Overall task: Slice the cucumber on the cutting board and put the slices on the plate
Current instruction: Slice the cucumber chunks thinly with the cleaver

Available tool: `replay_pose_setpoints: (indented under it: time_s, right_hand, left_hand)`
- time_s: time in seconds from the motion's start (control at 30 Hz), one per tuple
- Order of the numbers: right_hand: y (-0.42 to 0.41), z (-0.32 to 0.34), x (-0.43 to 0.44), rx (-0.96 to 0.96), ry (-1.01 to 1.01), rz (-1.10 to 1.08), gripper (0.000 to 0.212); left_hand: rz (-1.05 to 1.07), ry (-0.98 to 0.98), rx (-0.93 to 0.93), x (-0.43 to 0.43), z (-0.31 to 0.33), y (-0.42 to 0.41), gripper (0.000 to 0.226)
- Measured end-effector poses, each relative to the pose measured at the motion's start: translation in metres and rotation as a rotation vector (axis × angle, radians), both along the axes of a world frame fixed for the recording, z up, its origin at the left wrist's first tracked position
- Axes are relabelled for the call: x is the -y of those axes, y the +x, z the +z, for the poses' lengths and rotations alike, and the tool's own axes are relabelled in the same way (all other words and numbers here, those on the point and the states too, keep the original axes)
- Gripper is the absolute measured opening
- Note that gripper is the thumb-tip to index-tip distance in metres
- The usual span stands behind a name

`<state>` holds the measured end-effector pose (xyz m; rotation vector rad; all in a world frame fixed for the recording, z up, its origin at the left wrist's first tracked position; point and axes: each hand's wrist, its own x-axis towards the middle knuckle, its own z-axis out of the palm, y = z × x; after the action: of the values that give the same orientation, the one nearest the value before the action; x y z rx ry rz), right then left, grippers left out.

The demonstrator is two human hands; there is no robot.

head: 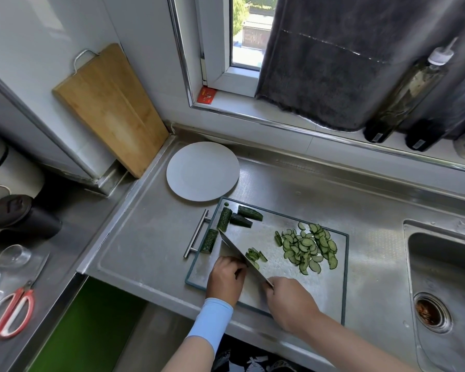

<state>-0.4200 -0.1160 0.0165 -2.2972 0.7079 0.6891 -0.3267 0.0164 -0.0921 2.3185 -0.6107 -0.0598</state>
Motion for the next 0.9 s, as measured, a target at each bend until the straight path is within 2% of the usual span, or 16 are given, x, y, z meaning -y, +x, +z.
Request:
replay_pose_setpoints:
  time_s: [0.3, 0.57, 0.7, 0.83, 0.9]
  right_hand:
    - [0.012, -0.007, 0.002, 0.022, 0.021, 0.002, 0.031]
    - [-0.002, -0.004, 0.036, 0.065, 0.034, -0.09, 0.039]
    - [-0.015, 0.003, 0.057, 0.121, 0.033, -0.146, 0.038]
    - [-0.029, 0.014, 0.073, 0.195, -0.077, -0.123, 0.025]
    - [-0.035, 0.02, 0.08, 0.22, -0.186, -0.068, 0.016]
  left_hand:
    - [0.007, 0.008, -0.007, 0.0, -0.003, 0.0, 0.022]
    - [-0.003, 0.022, -0.034, 0.013, 0.006, 0.004, 0.024]
    - [-0.092, 0.087, -0.059, 0.041, 0.021, 0.007, 0.012]
    - [-0.148, 0.21, -0.222, 0.065, 0.034, 0.008, 0.02]
    - [-0.032, 0.129, -0.291, 0.065, 0.045, 0.008, 0.023]
